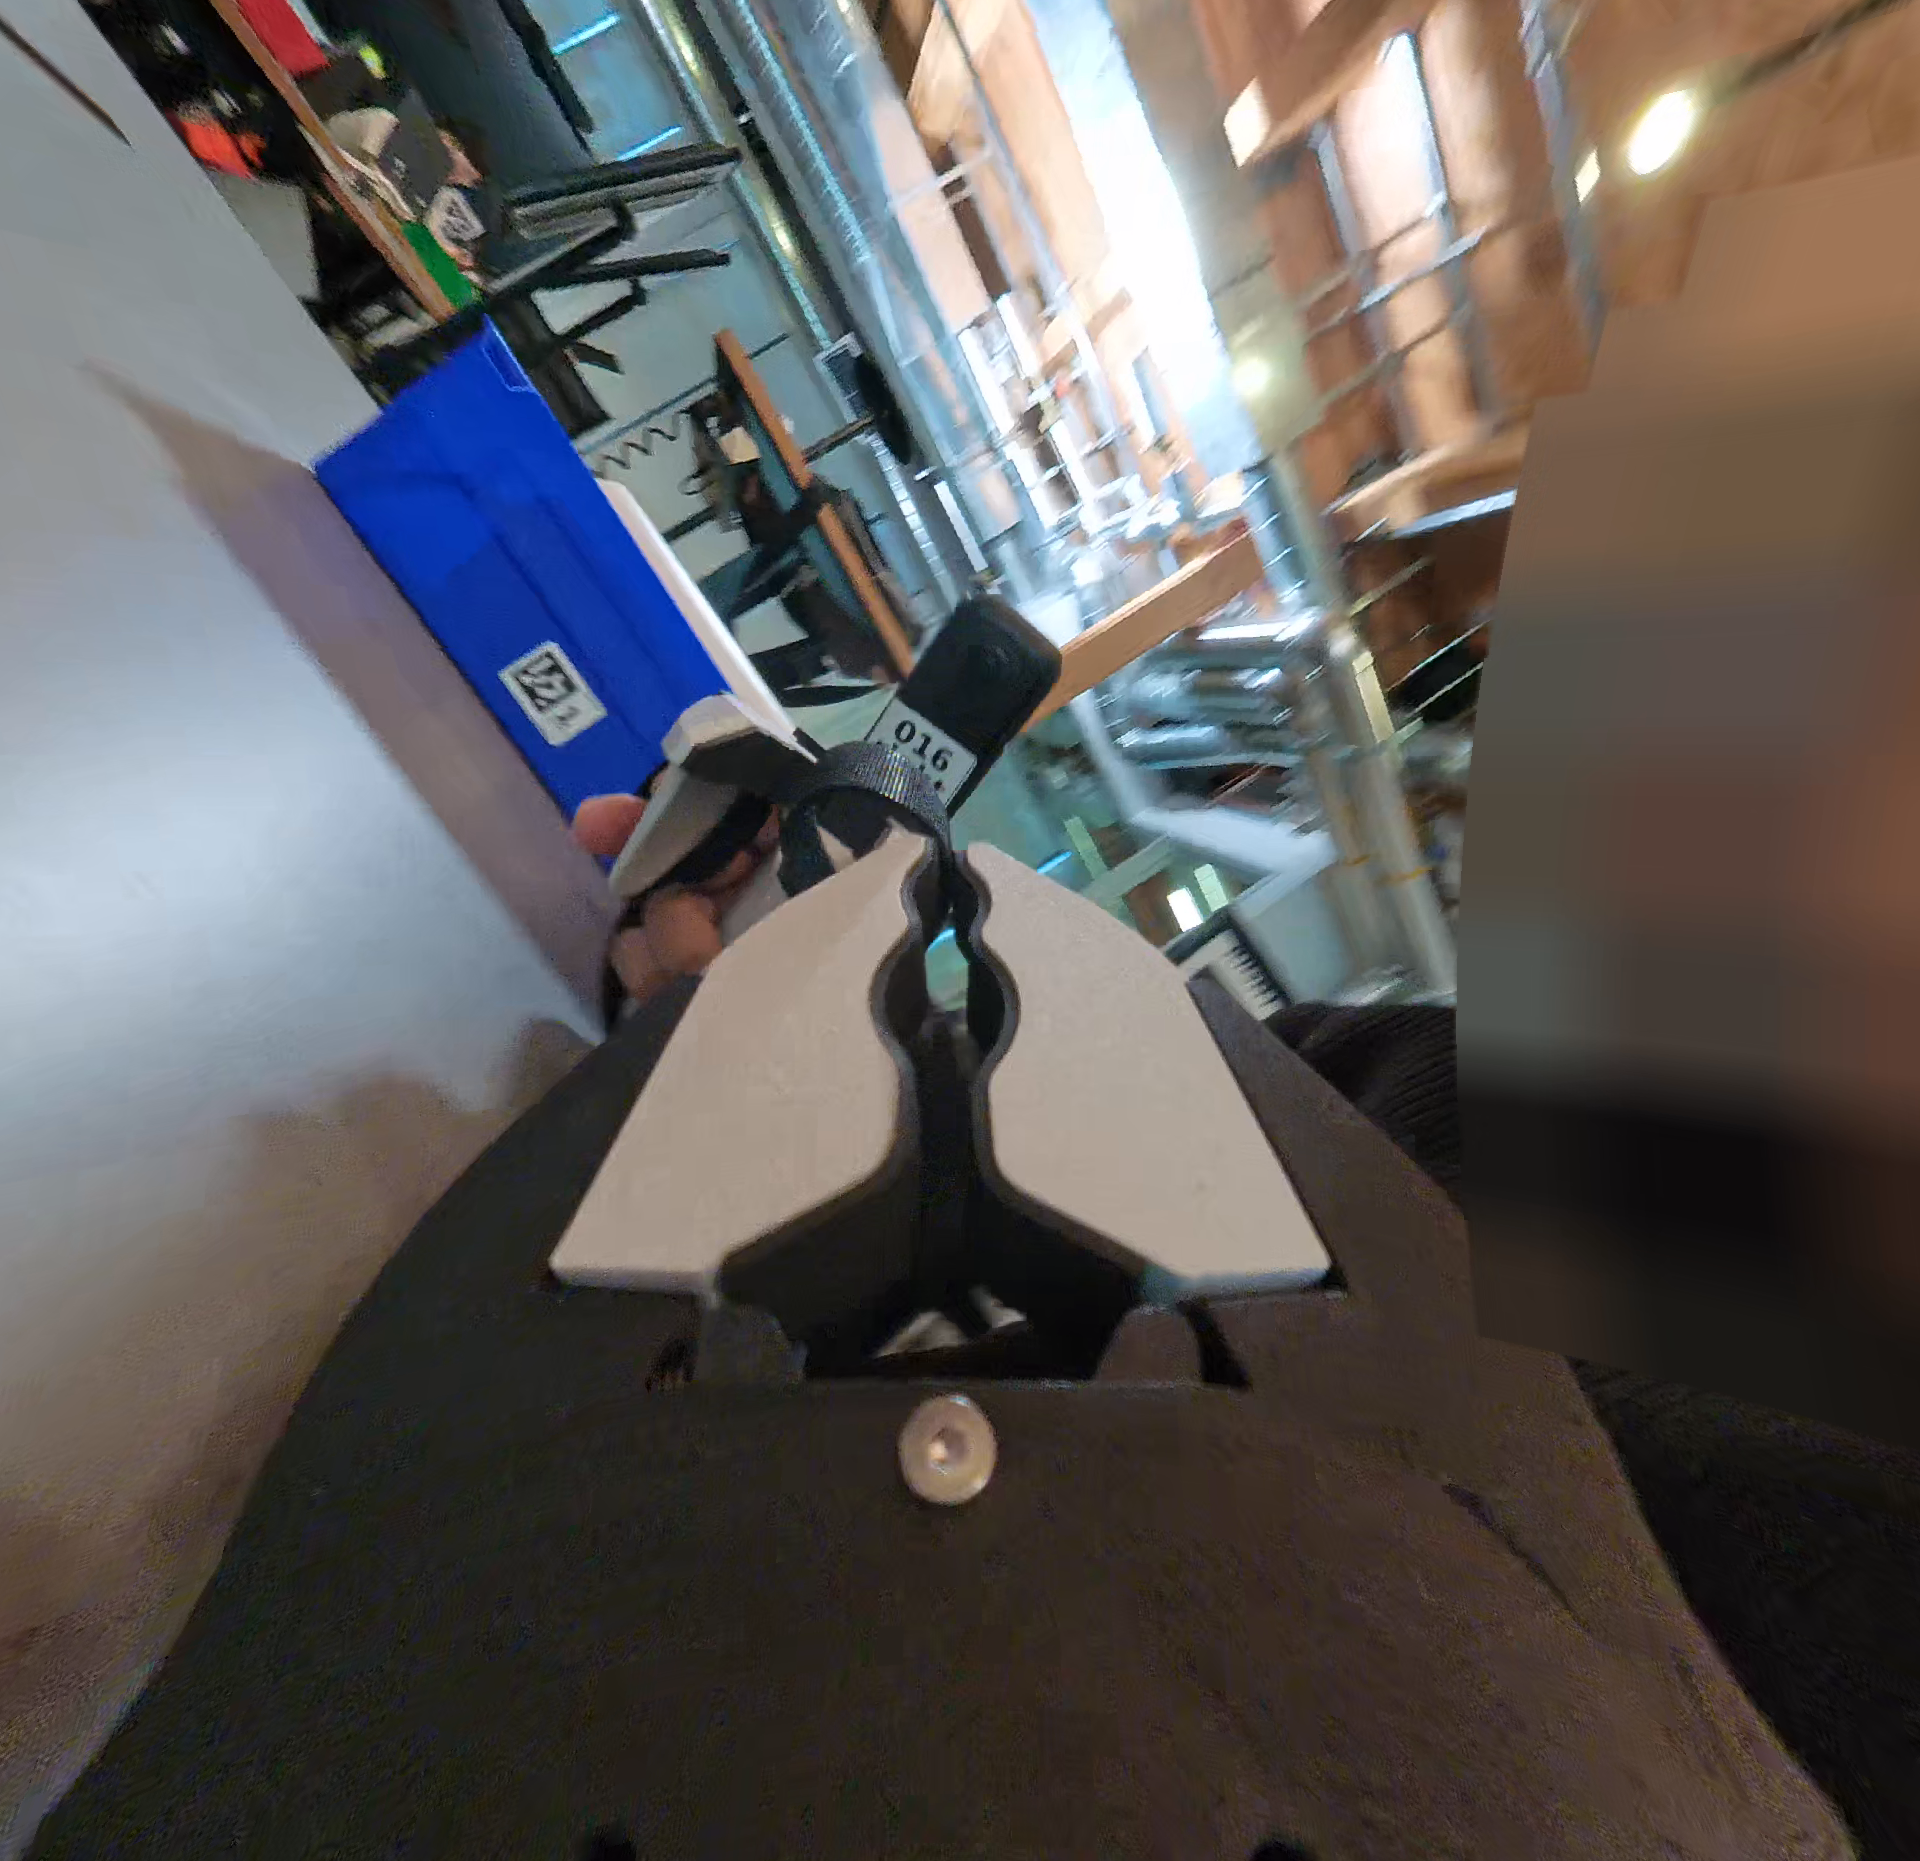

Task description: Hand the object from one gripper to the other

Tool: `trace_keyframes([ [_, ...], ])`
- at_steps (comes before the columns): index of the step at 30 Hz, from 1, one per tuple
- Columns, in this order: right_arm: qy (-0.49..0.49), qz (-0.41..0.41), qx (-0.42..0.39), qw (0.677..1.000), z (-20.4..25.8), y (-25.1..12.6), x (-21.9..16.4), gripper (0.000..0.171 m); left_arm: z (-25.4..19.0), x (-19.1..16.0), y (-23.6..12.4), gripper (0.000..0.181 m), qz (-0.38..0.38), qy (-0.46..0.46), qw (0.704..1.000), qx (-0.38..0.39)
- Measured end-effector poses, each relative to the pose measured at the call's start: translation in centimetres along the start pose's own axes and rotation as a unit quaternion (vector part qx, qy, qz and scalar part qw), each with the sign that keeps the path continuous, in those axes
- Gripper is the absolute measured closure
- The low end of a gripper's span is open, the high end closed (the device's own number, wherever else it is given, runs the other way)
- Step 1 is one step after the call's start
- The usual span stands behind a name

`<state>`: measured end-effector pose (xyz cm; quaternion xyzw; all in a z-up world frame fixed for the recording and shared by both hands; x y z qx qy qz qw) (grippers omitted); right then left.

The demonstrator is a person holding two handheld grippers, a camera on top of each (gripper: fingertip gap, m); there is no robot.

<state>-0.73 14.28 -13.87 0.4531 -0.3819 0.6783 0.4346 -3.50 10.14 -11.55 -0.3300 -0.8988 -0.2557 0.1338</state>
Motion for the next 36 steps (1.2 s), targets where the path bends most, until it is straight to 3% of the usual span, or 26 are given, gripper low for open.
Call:
trace_keyframes([
  [4,-0.166,0.006,-0.021,0.986,1.6,0.1,0.4,0.139,0.5,0.2,-0.4,0.179,-0.031,-0.101,0.993,-0.044],
  [8,-0.293,0.006,-0.041,0.955,3.1,0.3,0.3,0.149,0.7,-0.4,0.0,0.179,-0.009,-0.121,0.991,-0.050],
  [18,-0.365,0.036,-0.043,0.929,3.8,0.8,-0.9,0.166,0.8,-1.2,0.4,0.179,0.007,-0.144,0.988,-0.062],
  [22,-0.350,0.044,-0.035,0.935,3.8,0.9,-1.0,0.169,0.9,-0.9,0.3,0.177,-0.003,-0.112,0.992,-0.050],
  [27,-0.293,0.021,-0.022,0.956,3.6,0.4,-0.1,0.170,1.3,0.3,-0.3,0.159,-0.039,-0.076,0.996,-0.016],
  [33,-0.108,-0.015,0.057,0.992,3.7,-0.2,1.0,0.170,0.9,0.3,0.3,0.131,-0.030,0.022,0.999,0.026],
  [36,0.024,-0.035,0.122,0.992,3.7,-0.7,1.6,0.170,0.2,0.0,1.0,0.121,-0.007,0.098,0.994,0.041],
])
Point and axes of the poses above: each gripper's, where its closed fingertips meet, y out along the fingers, x out of its top, z = x × y across the jaws, the point moved 2 cm from there along -y, back along the fingers, and after that the axes turned 1 degree about z, right-handed, at the moved point
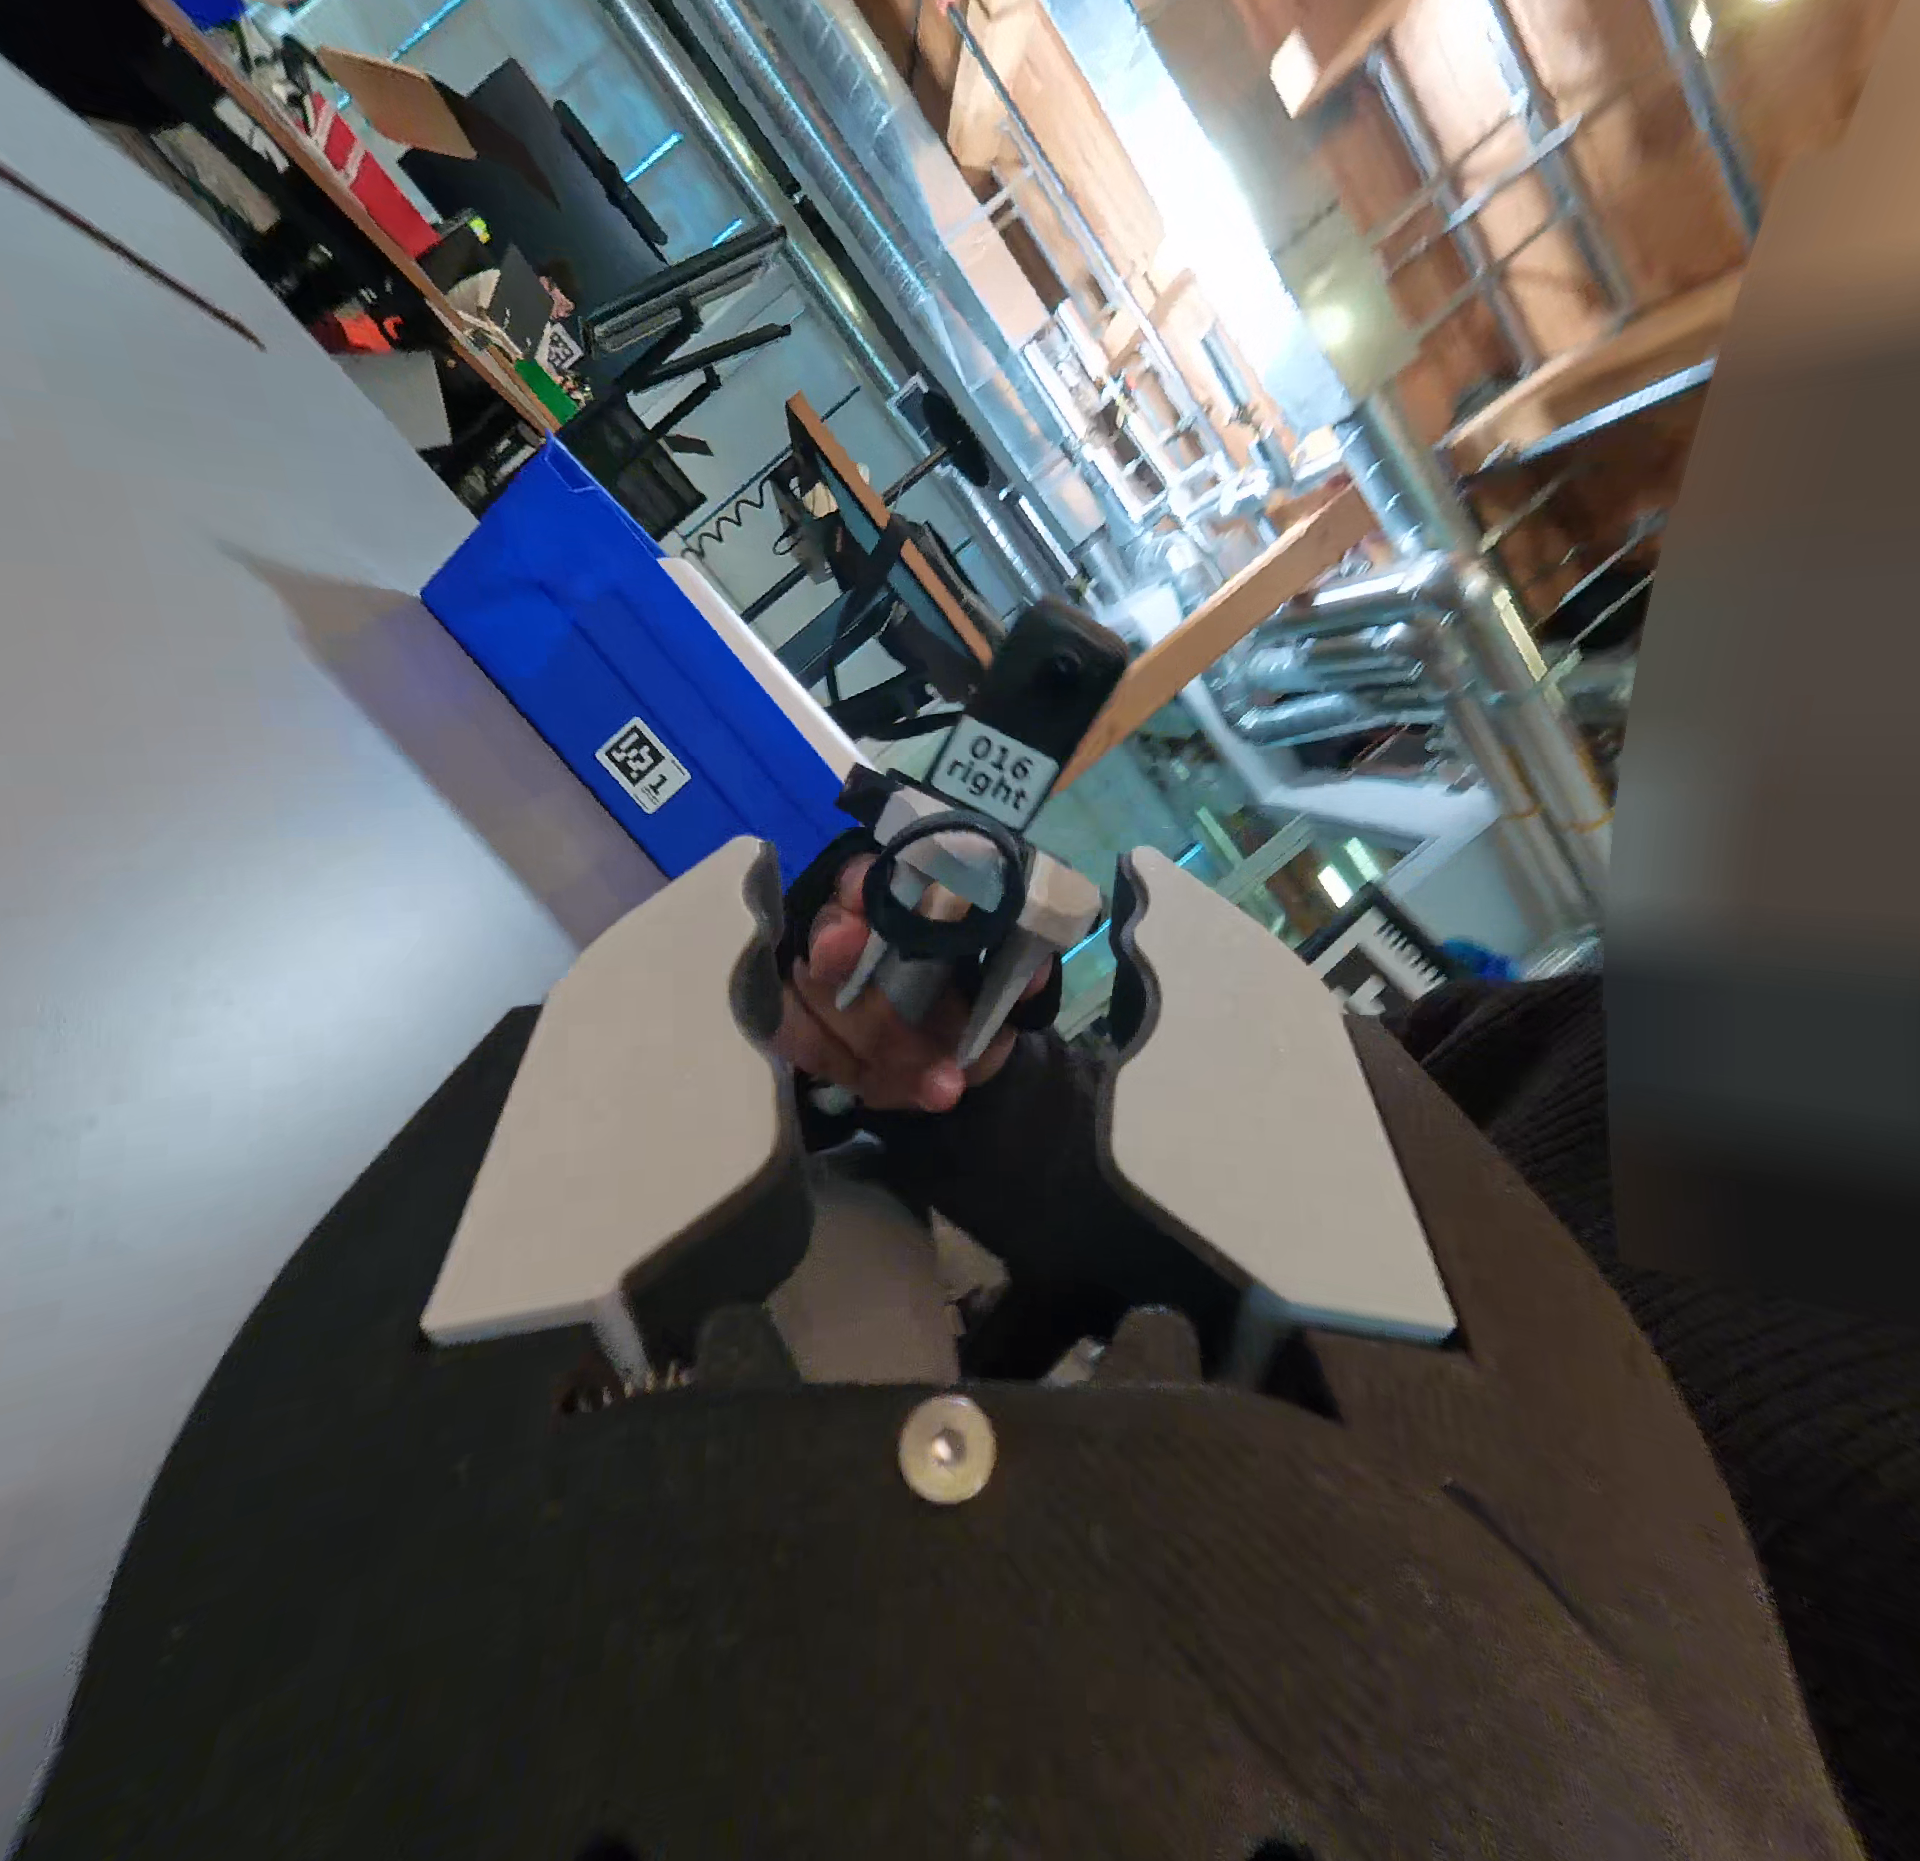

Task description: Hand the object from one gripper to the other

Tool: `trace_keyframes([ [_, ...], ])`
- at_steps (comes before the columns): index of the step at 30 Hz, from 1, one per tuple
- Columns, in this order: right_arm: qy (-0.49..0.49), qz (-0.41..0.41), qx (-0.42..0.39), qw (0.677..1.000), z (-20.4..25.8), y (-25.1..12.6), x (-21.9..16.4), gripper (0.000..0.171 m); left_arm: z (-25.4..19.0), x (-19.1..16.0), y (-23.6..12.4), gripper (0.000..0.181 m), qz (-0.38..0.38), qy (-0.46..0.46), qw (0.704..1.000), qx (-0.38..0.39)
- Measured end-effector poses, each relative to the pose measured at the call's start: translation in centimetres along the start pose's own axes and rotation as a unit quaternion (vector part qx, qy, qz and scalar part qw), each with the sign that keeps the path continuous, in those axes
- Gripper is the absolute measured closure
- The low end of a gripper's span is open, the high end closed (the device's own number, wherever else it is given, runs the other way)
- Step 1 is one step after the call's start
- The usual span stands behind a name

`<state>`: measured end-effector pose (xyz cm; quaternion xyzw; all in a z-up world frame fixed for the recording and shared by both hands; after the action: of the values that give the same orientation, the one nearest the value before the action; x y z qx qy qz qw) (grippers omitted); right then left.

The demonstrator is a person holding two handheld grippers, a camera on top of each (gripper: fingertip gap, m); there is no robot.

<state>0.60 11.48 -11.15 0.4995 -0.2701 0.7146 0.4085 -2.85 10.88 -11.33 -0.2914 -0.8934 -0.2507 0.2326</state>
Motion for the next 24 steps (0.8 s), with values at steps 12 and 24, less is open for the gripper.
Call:
trace_keyframes([
  [12,0.107,-0.005,0.084,0.991,0.8,0.2,-0.2,0.170,-1.5,-2.1,1.2,0.142,0.089,0.159,0.983,0.016],
  [24,0.122,-0.029,0.099,0.987,0.7,-0.2,0.4,0.164,-1.6,-1.8,0.9,0.155,0.081,0.129,0.988,-0.002],
])
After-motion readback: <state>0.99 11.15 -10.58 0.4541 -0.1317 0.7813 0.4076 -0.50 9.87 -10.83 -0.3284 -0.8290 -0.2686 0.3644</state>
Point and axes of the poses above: each gripper's, where its closed fingertips meet, y out along the fingers, x out of its top, z = x × y across the jaws, the point moved 2 cm from there along -y, back along the fingers, and after that the axes turned 1 degree about z, right-handed, at the moved point
